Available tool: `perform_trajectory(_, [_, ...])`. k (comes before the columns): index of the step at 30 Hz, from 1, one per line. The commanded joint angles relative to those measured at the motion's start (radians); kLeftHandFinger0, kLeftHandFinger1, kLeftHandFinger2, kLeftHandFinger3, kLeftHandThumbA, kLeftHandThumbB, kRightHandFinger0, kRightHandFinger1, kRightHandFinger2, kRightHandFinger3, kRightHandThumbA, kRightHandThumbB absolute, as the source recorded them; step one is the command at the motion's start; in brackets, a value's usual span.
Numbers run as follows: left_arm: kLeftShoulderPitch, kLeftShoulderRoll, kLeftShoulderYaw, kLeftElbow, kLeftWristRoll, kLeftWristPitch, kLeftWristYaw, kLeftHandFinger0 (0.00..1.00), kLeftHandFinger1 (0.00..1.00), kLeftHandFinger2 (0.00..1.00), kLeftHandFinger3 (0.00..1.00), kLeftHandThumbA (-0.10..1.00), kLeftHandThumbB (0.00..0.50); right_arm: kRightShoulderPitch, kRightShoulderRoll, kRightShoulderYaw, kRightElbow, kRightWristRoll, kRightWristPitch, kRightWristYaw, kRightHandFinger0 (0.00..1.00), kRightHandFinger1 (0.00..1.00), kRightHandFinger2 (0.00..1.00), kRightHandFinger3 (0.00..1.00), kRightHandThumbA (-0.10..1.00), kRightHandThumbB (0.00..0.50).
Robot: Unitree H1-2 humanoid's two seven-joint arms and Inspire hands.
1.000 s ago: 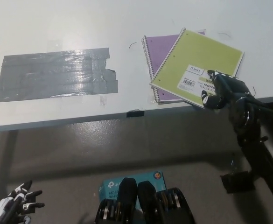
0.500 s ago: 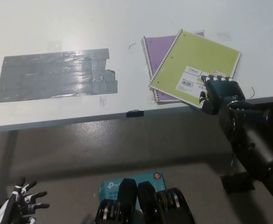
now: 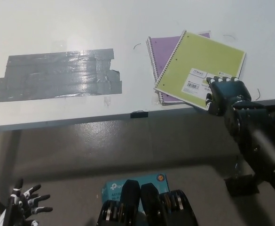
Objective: The robot uses its right hand to align two notebooks stacked together until they are fully overlapped
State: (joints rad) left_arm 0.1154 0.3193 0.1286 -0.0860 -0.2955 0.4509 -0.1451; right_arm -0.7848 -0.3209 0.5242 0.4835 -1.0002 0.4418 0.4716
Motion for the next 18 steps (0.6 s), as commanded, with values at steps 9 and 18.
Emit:
perform_trajectory(9, [0.001,0.018,-0.011,-0.007,0.018,-0.034,-0.047,0.50,0.57,0.67,0.89,1.00,0.343,0.035,-0.037,0.048,-0.006,0.125,-0.192,0.085,1.00,1.00,1.00,1.00,1.00,0.500])
perform_trajectory(18, [-0.002,0.016,-0.010,-0.008,0.022,-0.034,-0.045,0.50,0.55,0.62,0.88,1.00,0.348,0.009,-0.059,0.070,0.021,0.128,-0.298,0.052,1.00,1.00,1.00,1.00,1.00,0.500])
